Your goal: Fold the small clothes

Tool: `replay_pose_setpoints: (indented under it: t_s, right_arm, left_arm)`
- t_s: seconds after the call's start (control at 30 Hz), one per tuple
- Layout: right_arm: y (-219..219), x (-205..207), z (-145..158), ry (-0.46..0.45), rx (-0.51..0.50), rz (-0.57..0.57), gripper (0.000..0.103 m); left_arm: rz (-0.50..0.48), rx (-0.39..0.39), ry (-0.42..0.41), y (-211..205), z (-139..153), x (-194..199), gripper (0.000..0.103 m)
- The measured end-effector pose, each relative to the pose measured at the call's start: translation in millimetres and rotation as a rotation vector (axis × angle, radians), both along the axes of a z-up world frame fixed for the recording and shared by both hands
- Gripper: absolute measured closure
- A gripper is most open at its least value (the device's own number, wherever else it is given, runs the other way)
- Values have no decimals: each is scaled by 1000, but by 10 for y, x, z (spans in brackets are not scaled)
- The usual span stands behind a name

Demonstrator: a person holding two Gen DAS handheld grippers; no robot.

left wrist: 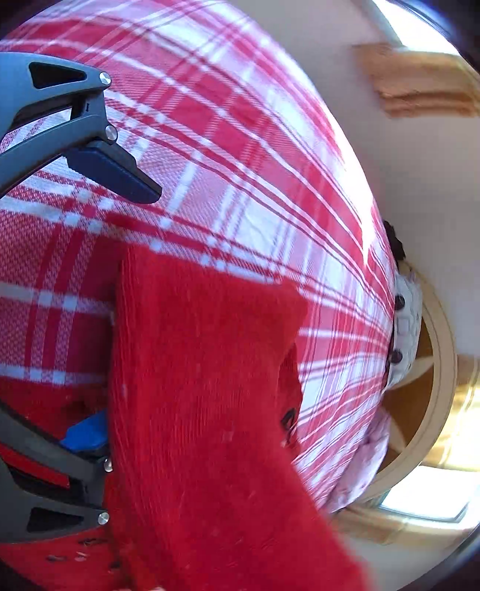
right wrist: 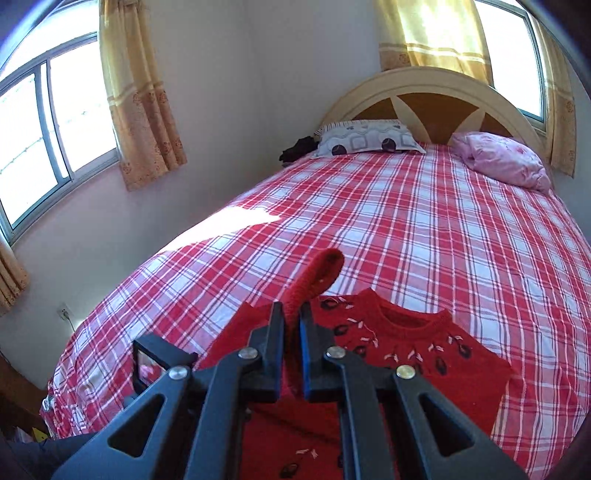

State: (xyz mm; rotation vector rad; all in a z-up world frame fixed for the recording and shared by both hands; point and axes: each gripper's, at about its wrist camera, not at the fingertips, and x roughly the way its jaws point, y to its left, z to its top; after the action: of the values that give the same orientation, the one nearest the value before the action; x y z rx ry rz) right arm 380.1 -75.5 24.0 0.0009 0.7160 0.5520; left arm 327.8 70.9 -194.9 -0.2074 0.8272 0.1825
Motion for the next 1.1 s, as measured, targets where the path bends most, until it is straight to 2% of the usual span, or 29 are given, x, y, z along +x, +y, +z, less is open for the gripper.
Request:
replay_pose_setpoints:
  t_s: [0.1, 0.23, 0.47, 0.77, 1.1]
  right_arm:
    - [-297, 84, -123, 28, 2, -64, 93]
    - [-719, 209, -373, 76, -14, -159, 93]
    - [-1256, 326, -832, 164, -28, -274, 93]
    - [-1613, 302, -1115, 217, -33, -350, 93]
    - [-1761, 317, -1377, 248, -71, -407, 93]
  left_arm:
    - [33, 10, 53, 31, -89, 50, 1]
    - [17, 69, 58, -88, -102, 64, 1]
    - [18, 66, 57, -65, -84, 89, 1]
    - [17, 66, 58, -89, -79, 82, 1]
    - [1, 59, 52, -86, -73, 70, 1]
